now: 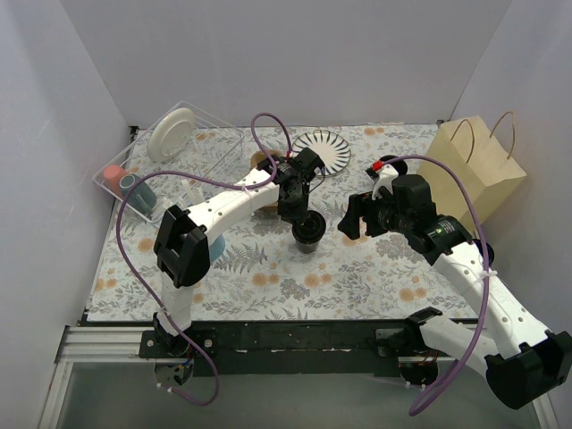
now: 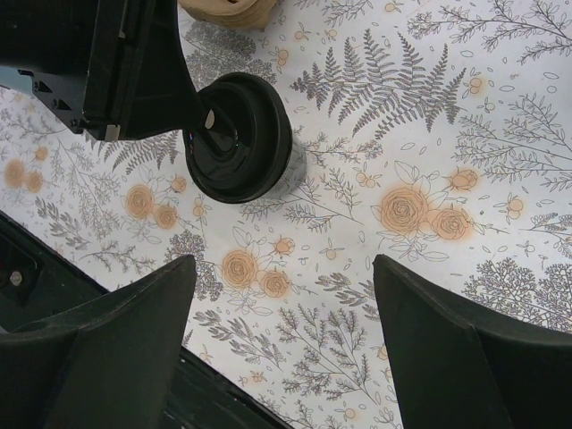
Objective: Pack the takeout coffee
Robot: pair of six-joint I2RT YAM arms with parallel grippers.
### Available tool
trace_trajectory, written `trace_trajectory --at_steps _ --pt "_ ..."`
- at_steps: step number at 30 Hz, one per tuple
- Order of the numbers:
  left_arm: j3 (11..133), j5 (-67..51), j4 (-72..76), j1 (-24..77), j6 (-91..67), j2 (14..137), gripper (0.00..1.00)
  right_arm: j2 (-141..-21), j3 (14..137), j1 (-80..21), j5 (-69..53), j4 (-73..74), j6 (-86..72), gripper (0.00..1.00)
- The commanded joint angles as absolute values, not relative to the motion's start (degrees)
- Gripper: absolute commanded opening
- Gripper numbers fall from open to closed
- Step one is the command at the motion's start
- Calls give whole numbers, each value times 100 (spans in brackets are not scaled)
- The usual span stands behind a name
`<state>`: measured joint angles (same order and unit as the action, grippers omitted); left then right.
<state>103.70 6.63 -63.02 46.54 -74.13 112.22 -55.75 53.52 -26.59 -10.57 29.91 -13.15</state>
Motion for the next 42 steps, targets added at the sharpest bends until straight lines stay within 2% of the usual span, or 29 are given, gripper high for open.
trace_trajectory --at_steps 1,18,22,23,31,42 --pt "10547 650 -6389 4685 -7392 11109 16 -5563 5388 -2637 -993 2839 -1204 87" --pt "10687 791 -6460 4685 -7427 11066 19 -5660 5309 -2637 -1072 2699 -1362 87" --pt "10556 888 -6285 4685 -7523 10759 26 -5792 5238 -2637 -1230 2383 -1712 86" --pt "10503 888 -6223 4685 -7541 10688 31 -5870 5247 -2628 -1239 2234 -1792 86" --pt "9503 949 -5459 4615 -7699 9924 42 -6547 5344 -2637 -1344 1635 -2136 84" --pt "7735 9 -3912 4052 -7954 8570 57 -7813 5774 -2645 -2021 1617 -1617 79"
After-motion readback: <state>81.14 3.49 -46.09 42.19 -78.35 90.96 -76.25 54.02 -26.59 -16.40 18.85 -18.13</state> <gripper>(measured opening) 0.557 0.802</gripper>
